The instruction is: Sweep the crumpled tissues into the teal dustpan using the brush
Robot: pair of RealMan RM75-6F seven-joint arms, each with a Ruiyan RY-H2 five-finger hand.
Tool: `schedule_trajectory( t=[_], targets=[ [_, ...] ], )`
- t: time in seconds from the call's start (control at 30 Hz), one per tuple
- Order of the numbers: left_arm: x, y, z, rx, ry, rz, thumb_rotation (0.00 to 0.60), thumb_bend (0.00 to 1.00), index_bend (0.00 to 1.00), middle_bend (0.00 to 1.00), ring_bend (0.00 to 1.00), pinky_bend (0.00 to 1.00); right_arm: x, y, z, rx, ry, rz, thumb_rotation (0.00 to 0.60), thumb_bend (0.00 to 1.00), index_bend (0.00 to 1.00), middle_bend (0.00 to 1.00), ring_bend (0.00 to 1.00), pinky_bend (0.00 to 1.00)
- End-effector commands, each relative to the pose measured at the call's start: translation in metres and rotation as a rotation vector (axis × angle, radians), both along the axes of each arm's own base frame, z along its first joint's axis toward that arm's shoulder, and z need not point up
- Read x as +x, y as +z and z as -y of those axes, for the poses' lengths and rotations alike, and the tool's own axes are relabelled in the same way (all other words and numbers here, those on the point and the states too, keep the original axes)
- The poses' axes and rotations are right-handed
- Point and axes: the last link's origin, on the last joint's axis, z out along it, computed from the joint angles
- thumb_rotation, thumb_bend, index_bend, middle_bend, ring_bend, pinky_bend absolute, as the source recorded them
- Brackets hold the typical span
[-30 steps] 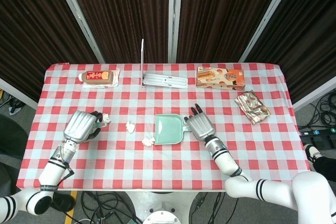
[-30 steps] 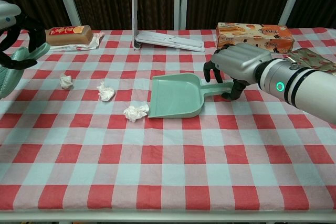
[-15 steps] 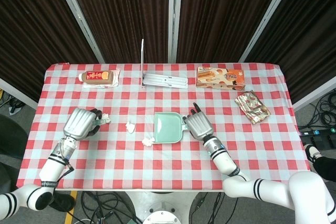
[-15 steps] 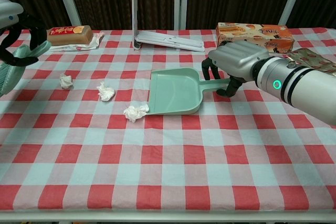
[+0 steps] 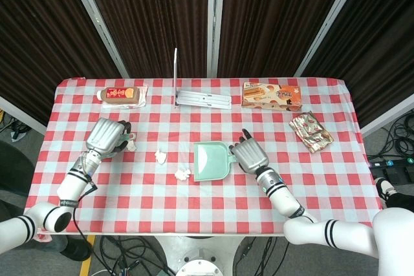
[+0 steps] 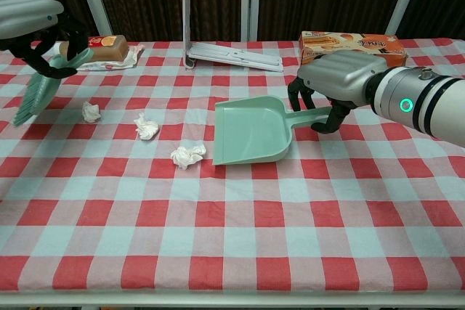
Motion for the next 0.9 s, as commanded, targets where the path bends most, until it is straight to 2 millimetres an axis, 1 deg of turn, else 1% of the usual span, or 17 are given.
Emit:
schedule_trajectory(
  t=[0.03,0.3,0.5,0.57,0.7,0.9],
  targets=[
    [0.012,-0.009,-0.008,-0.056,-0.004,0.070,0.600,0.43,0.55,0.56,0.71,0.82,0.000,0.000,-0.005,0.022,0.002,-0.032,0.600,0.40,0.68,0.63,0.27,0.10],
    [0.023,-0.024,-0.009,-0.132,-0.017,0.139,0.600,0.44,0.55,0.56,0.70,0.82,0.006,-0.012,-0.010,0.028,0.006,-0.053,0.600,0.40,0.68,0.63,0.28,0.10],
    [0.036,-0.036,0.000,-0.196,-0.034,0.208,0.600,0.44,0.55,0.56,0.70,0.82,0.014,-0.020,-0.010,0.016,0.008,-0.045,0.600,0.40,0.69,0.63,0.29,0.10],
    [0.041,-0.041,0.003,-0.219,-0.042,0.231,0.600,0.44,0.55,0.56,0.70,0.83,0.017,-0.023,-0.009,0.011,0.009,-0.042,0.600,0.40,0.69,0.63,0.29,0.10],
    [0.053,-0.046,0.005,-0.252,-0.056,0.278,0.600,0.44,0.55,0.56,0.70,0.82,0.022,-0.028,-0.008,0.005,0.004,-0.024,0.600,0.40,0.69,0.63,0.29,0.10],
    [0.070,-0.054,0.013,-0.298,-0.085,0.334,0.600,0.44,0.55,0.56,0.70,0.83,0.029,-0.032,-0.006,-0.004,0.005,0.000,0.600,0.40,0.69,0.63,0.29,0.10]
  ],
)
